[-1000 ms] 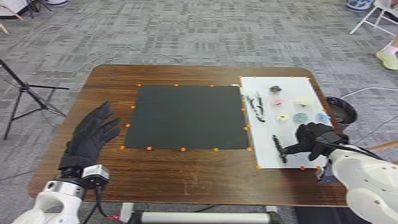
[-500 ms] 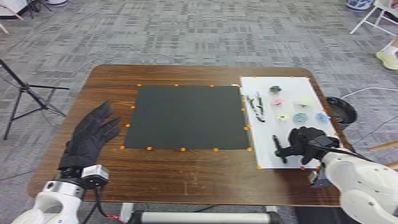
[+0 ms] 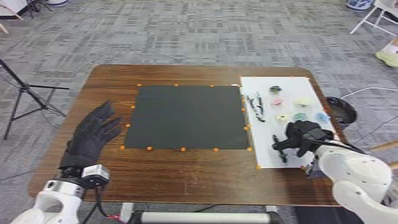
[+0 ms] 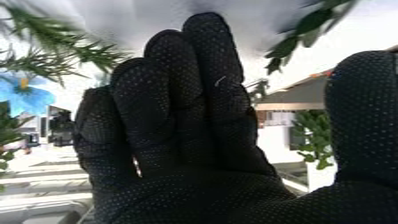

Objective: Arrange flowers

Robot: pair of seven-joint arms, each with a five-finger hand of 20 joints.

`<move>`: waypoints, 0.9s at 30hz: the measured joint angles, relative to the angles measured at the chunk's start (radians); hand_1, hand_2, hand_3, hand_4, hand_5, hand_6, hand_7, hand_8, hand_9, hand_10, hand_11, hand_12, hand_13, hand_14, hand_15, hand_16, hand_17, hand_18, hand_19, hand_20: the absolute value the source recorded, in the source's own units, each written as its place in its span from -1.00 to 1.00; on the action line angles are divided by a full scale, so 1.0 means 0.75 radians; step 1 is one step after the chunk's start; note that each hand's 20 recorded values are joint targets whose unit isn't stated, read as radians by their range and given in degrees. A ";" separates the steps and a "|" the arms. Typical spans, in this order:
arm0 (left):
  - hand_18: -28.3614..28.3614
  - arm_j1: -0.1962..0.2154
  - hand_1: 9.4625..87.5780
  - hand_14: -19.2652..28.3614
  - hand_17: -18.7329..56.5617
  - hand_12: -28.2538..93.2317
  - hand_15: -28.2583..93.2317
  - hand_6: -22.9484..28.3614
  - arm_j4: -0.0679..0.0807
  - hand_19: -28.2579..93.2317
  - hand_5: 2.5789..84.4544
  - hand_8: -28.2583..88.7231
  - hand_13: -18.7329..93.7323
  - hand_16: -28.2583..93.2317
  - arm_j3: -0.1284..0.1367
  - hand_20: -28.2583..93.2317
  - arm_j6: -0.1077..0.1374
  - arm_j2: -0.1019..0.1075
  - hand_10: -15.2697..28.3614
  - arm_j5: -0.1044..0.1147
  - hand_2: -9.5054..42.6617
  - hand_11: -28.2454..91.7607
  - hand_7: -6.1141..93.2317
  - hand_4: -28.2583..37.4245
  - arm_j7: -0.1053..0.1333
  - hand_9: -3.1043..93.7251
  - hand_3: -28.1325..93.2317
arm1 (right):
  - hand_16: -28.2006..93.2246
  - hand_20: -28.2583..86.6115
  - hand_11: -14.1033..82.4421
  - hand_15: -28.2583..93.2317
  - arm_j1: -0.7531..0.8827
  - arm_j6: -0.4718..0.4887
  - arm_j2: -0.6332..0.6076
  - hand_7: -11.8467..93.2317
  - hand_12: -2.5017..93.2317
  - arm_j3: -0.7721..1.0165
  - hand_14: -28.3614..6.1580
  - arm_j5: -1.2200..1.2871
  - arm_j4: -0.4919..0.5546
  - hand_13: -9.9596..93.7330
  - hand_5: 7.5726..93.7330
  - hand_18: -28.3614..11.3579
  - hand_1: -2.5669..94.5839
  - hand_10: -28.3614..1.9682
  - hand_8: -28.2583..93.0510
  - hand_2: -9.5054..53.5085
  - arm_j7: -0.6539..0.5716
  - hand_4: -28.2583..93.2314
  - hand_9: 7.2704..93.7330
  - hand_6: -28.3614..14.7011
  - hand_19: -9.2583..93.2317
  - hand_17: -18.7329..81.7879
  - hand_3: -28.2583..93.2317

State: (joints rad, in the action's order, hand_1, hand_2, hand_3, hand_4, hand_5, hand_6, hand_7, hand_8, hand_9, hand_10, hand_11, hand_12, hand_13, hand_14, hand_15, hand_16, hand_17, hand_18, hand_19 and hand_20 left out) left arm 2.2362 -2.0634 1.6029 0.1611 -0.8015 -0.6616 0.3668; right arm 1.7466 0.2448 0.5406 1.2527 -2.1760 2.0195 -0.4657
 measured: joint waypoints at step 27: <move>0.68 -0.002 -0.49 0.34 -0.77 -0.23 -0.12 -0.03 0.000 0.09 -0.53 -0.67 -0.39 -0.44 0.001 -0.34 -0.002 -0.001 0.14 0.000 -0.87 -0.28 -0.52 -0.91 -0.001 -0.60 0.53 | 0.01 0.56 0.54 0.78 0.031 0.185 -0.004 0.45 -0.27 -0.022 -0.15 -0.151 0.079 0.54 0.51 -0.64 -0.55 -0.03 -0.81 -0.97 -0.038 -1.00 0.62 0.32 1.00 0.21 0.68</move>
State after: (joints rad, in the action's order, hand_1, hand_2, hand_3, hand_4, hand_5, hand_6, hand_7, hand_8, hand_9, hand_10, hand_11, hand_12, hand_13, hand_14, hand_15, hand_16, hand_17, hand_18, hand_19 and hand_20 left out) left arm 2.2349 -2.0630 1.6040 0.1599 -0.8026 -0.6613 0.3662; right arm 1.7701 0.3837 0.5373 1.2365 -2.2894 2.0787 -0.4941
